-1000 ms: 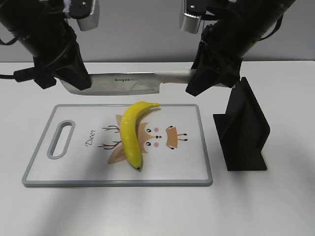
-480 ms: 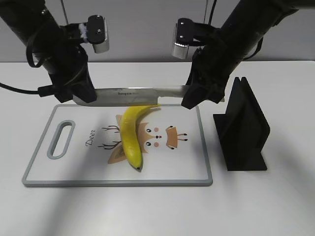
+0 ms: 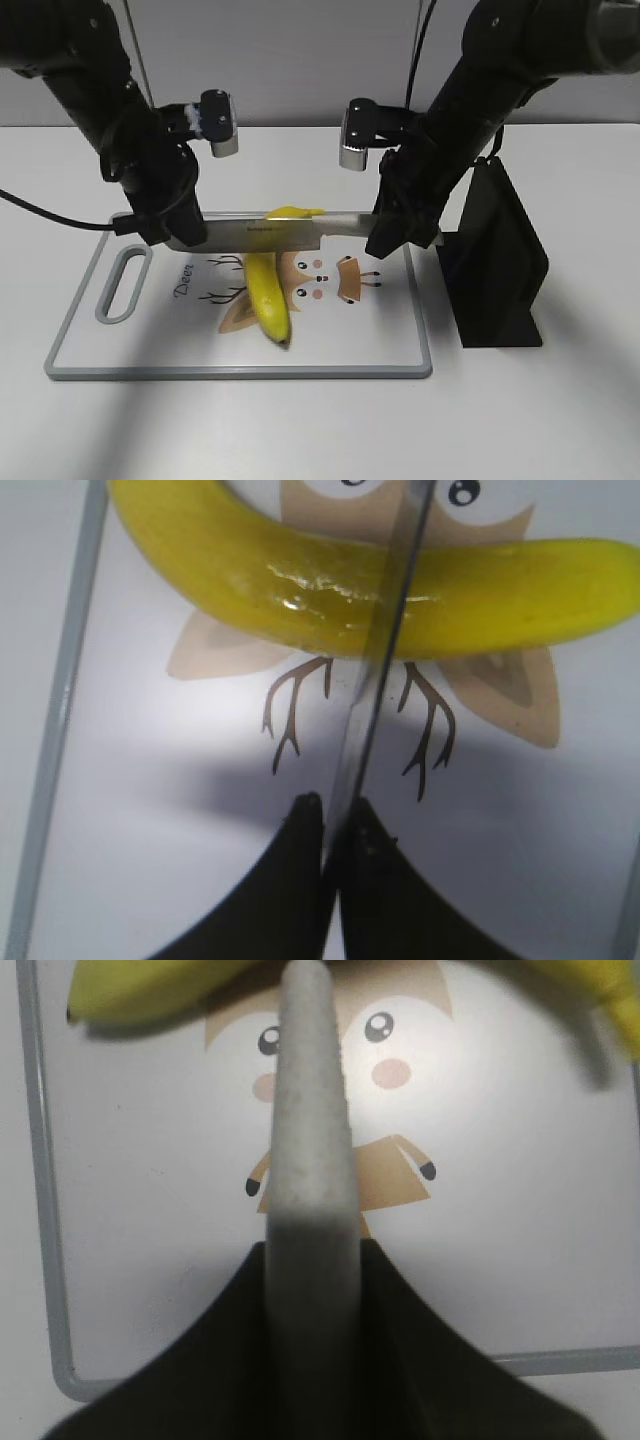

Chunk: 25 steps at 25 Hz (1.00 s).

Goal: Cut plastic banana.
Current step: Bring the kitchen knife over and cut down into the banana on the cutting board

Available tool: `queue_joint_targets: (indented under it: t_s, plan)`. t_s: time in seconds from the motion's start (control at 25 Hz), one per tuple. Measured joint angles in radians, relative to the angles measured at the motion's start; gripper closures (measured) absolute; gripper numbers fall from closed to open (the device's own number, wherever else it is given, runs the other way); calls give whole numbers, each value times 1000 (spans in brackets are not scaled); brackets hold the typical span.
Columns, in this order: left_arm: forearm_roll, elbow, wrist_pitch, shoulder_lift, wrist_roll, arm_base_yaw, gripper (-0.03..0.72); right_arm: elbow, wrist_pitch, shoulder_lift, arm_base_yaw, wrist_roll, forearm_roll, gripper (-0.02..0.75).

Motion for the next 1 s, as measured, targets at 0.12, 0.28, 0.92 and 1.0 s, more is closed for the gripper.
queue_joint_targets:
  t_s: [0.12,0.28,0.92,1.0]
  plan:
    - [-17,-7,0,28,0,2,665,-2,-4,26,0,-1,-4,555]
    - [-20,-15,7,34,0,3,664,-10,-1,45,-1,-1,-5,554]
    - [-51,-22,17,34,3,6,664,-11,-5,65,-3,-2,-17,552]
    - [-55,-22,17,34,3,6,664,-11,-7,65,-3,-2,-20,552]
